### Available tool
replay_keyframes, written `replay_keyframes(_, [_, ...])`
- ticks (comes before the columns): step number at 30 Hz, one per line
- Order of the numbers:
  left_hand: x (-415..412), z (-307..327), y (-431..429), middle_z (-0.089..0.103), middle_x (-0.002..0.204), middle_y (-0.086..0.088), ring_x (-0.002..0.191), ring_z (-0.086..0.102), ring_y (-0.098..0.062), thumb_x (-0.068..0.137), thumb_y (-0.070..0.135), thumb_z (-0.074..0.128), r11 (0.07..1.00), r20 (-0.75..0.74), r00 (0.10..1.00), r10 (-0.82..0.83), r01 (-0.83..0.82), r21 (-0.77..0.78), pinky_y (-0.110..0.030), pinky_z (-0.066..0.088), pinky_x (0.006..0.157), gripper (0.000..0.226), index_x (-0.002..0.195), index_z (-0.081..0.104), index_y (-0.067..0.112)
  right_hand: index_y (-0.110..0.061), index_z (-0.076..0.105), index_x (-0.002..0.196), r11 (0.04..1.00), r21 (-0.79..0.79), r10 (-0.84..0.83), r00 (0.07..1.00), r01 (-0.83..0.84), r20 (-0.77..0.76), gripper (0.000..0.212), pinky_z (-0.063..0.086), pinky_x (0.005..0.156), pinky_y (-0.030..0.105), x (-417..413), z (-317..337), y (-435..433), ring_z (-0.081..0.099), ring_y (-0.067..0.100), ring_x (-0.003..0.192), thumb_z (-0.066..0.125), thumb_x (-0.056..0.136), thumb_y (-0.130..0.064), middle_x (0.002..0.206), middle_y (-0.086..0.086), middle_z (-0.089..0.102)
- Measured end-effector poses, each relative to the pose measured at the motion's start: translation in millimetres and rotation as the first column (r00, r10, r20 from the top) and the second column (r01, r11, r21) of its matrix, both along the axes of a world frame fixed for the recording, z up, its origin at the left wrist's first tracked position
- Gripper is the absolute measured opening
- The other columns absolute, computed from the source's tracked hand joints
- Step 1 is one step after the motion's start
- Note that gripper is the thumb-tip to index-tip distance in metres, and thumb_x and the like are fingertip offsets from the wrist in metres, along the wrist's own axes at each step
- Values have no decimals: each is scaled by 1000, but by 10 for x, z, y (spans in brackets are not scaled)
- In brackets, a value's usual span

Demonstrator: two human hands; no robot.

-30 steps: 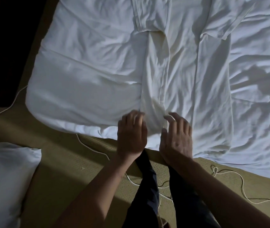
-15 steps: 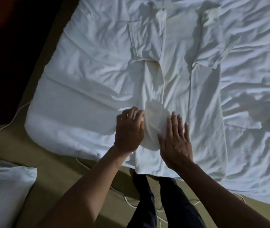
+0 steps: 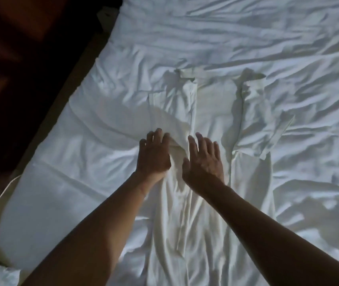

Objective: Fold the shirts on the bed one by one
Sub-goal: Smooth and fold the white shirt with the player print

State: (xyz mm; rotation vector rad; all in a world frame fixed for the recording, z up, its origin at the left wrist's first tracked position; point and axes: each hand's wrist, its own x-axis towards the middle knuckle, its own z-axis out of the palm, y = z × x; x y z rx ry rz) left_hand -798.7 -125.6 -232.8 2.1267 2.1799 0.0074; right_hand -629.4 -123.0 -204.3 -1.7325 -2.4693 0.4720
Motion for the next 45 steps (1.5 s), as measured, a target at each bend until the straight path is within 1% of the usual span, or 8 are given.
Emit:
replay_keyframes(8, [-294, 46, 619, 65, 91, -4, 86, 61, -33, 69, 30, 47, 967, 166, 961, -220, 192, 169, -43, 44, 78, 38, 90, 75, 16, -15, 63, 94, 993, 103, -53, 991, 66, -121, 23, 46, 64, 38, -53, -193, 547, 58, 31, 77, 72, 73, -14, 88, 5, 56])
replay_keyframes(14, [-476, 73, 1340, 49, 147, -20, 131, 49, -41, 81, 51, 45, 996, 169, 982, 82, -78, -32, -54, 45, 100, 76, 144, 49, 8, -15, 53, 63, 802, -345, -573, 791, 489, -212, 39, 45, 52, 33, 152, -28, 590, 56, 23, 56, 79, 81, -38, 55, -2, 56])
replay_keyframes(18, [-519, 156, 1698, 54, 141, -14, 131, 48, -37, 88, 61, 61, 962, 120, 989, 88, -53, -268, -51, 39, 106, 75, 142, 45, 12, -10, 69, 56, 670, -598, -665, 714, 440, -221, 43, 45, 48, 29, 56, 193, 494, 55, 19, 41, 75, 88, -39, 49, 2, 64])
replay_keyframes(21, [-509, 309, 1843, 63, 136, -3, 125, 58, -29, 85, 51, 71, 937, 276, 950, 150, -47, -346, -41, 45, 102, 62, 134, 58, 15, -10, 76, 75, 387, -859, -865, 455, 336, -212, 29, 35, 41, 22, -119, 356, 473, 48, 20, 38, 71, 94, -31, 61, 11, 72])
replay_keyframes(27, [-493, 469, 2033, 47, 57, 9, 53, 44, -12, 70, 18, 77, 871, 598, 708, 377, -52, -488, -22, 32, 50, 32, 64, 45, 16, -3, 74, 99, -52, -988, -997, -72, 146, 42, 39, 32, 41, 24, -439, 276, 583, 45, 14, 44, 85, 83, -36, 72, 7, 73])
replay_keyframes(33, [-495, 566, 2038, 73, 95, -15, 95, 72, -36, 75, 6, 72, 687, 663, 275, 696, 11, -727, -37, 51, 79, 21, 96, 75, 5, -8, 74, 110, -75, -997, -970, -233, 19, 69, 31, 42, 46, 26, -461, 212, 649, 52, 14, 56, 84, 84, -22, 81, 3, 62])
replay_keyframes(37, [-422, 521, 1877, 74, 120, -20, 100, 75, -31, 88, -8, 59, 567, 570, 34, 821, 72, -821, -39, 63, 78, 41, 128, 67, -2, -6, 68, 118, -17, -998, -923, -382, -60, 39, 30, 61, 81, 43, -257, 238, 655, 73, 30, 102, 73, 90, -14, 112, 15, 73])
replay_keyframes(45, [-320, 430, 1918, 79, 105, -13, 98, 76, -34, 91, 31, 72, 570, 573, 106, 813, 63, -819, -47, 58, 93, 37, 116, 76, 5, 5, 64, 119, 97, -991, -920, -372, 90, -124, 35, 63, 71, 40, 190, 174, 695, 76, 32, 81, 77, 86, 2, 105, 24, 74])
